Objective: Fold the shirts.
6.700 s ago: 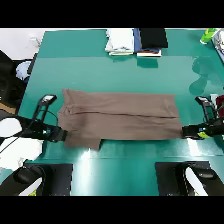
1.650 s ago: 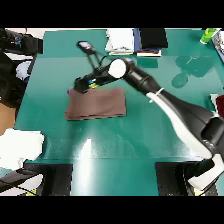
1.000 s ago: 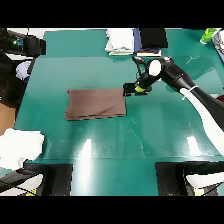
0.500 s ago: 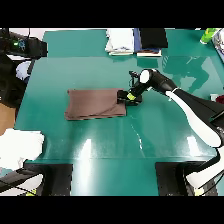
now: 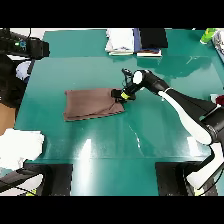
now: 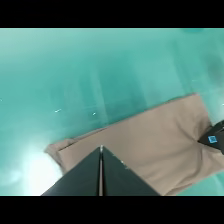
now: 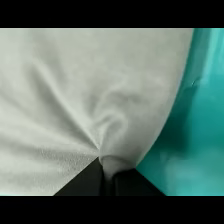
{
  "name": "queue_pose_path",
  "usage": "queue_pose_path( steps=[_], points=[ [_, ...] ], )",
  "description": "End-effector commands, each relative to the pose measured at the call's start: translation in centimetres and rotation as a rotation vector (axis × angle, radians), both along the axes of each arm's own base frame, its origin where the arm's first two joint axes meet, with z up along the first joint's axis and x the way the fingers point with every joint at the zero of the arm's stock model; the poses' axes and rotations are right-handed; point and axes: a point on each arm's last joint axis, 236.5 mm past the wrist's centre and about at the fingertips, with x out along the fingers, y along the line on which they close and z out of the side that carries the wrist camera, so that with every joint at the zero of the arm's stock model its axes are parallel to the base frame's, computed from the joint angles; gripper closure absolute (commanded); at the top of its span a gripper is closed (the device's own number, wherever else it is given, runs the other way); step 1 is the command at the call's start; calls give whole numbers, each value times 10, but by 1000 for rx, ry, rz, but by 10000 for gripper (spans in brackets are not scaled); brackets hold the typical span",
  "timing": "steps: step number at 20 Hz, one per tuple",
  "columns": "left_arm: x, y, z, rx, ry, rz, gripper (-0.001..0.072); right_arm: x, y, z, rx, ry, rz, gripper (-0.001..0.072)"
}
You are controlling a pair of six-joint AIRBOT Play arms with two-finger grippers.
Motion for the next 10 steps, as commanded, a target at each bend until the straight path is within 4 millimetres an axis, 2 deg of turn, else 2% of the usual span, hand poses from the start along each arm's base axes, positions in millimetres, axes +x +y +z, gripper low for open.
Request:
queue_pose_path(
  steps=[1,3,5,7,10],
  points=[
    [-5,-4,-4,5,21,-23,686,24,-11,34,-96,-144,96,697],
    [-9,-17,-4,24,16,-61,686,43,-50,72,-200,-226,83,697],
    [-17,-45,-3,23,5,-127,686,60,-101,111,-278,-291,19,697],
    [-28,-72,-2,25,-3,-201,685,67,-165,140,-347,-318,-79,696],
    [-43,-102,-2,24,-5,-280,685,58,-267,167,-412,-318,-237,696]
  ],
)
